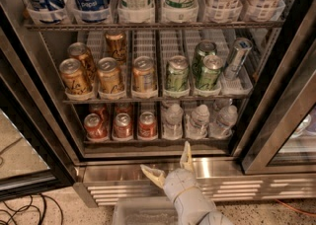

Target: Pick water bottle from bottom shelf of fridge

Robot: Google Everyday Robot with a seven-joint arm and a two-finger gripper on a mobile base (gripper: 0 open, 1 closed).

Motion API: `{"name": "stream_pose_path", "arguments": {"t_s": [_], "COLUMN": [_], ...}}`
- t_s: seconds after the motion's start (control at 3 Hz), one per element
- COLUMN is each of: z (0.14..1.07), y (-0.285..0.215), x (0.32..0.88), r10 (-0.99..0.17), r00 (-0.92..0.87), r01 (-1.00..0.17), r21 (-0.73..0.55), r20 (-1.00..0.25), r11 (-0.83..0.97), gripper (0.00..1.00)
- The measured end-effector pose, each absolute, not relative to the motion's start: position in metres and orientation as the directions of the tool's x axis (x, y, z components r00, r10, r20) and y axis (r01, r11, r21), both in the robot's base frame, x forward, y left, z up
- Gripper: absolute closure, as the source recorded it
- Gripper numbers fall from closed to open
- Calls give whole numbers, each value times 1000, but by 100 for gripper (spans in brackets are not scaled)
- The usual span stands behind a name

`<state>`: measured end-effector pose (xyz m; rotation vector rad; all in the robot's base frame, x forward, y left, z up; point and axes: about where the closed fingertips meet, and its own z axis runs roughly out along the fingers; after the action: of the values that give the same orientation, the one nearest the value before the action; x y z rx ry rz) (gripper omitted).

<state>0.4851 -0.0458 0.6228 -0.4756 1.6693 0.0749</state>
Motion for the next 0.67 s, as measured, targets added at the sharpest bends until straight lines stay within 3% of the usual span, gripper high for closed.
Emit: {"name": "stream_pose_path", "arguments": {"t_s": [0.67], "z": [623], "y": [-55], "x": [504], "r10": [-229], "r00": [-89], "r01": [-277], "r21": [-197], "r20": [-969], "r11": [940], "gripper": [13]}}
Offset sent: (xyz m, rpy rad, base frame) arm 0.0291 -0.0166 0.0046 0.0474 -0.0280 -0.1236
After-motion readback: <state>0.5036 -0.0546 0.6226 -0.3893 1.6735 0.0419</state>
